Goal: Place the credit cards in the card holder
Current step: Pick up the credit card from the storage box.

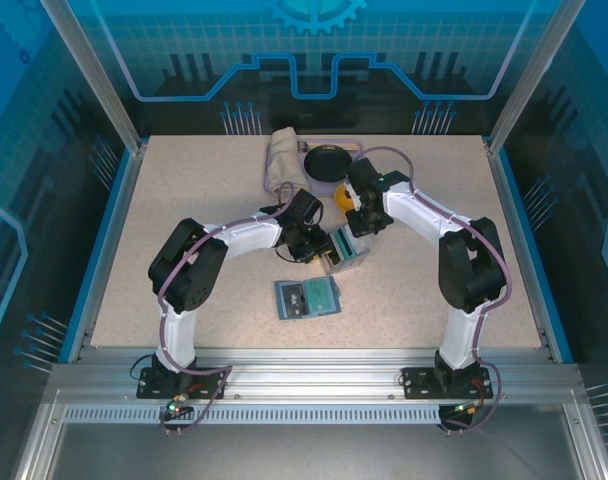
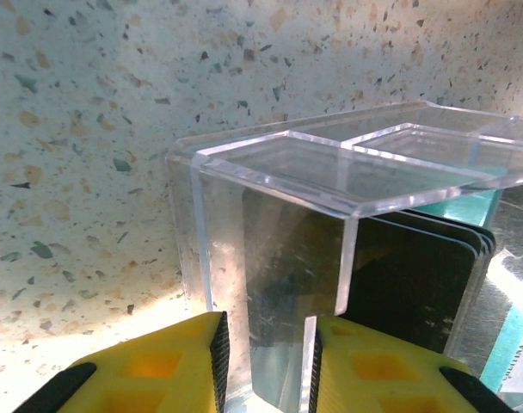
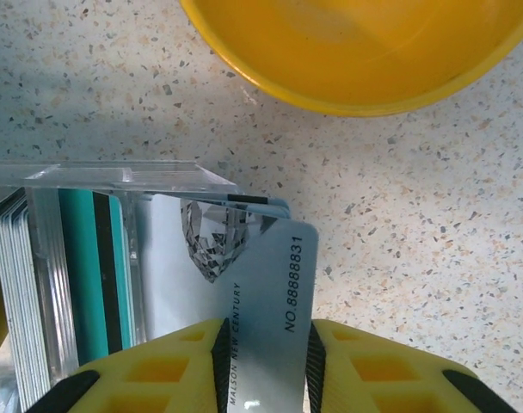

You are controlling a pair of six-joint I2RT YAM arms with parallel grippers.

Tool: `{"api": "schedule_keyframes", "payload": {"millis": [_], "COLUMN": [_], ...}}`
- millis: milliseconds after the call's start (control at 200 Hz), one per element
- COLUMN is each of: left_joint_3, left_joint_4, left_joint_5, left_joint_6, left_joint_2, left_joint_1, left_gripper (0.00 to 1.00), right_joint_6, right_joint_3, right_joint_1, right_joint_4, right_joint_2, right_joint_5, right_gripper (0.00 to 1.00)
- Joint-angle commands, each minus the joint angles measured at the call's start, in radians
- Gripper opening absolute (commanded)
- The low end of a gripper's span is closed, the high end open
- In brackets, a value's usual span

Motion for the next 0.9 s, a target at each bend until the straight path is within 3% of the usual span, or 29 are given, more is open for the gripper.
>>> {"api": "schedule_keyframes", "payload": {"millis": [0,340,895], "left_joint_3": [0.009,0.010,0.015], "left_joint_4": [-0.042,-0.039,-0.039], "left_joint_5": [0.021,0.027,0.031], "left_joint_6": [0.025,0.025,0.028], "left_joint_2": [0.019,0.019,0.019], "left_joint_1": [0.009,0.008,0.009], "left_gripper": [0.30,0.30,0.30], "right_joint_6": [-0.018,-0.019,-0.014], "right_joint_3": [0.032,0.037,0.050], "right_joint_1": [0.010,0.018,0.031], "right_joint_4": [-0.039,-0.044,-0.053], "right_joint_2": [-0.022,-0.025,-0.061], "right_joint_5": [0.054,0.054,0.062], "right_gripper": [0.30,0.22,0.18]}}
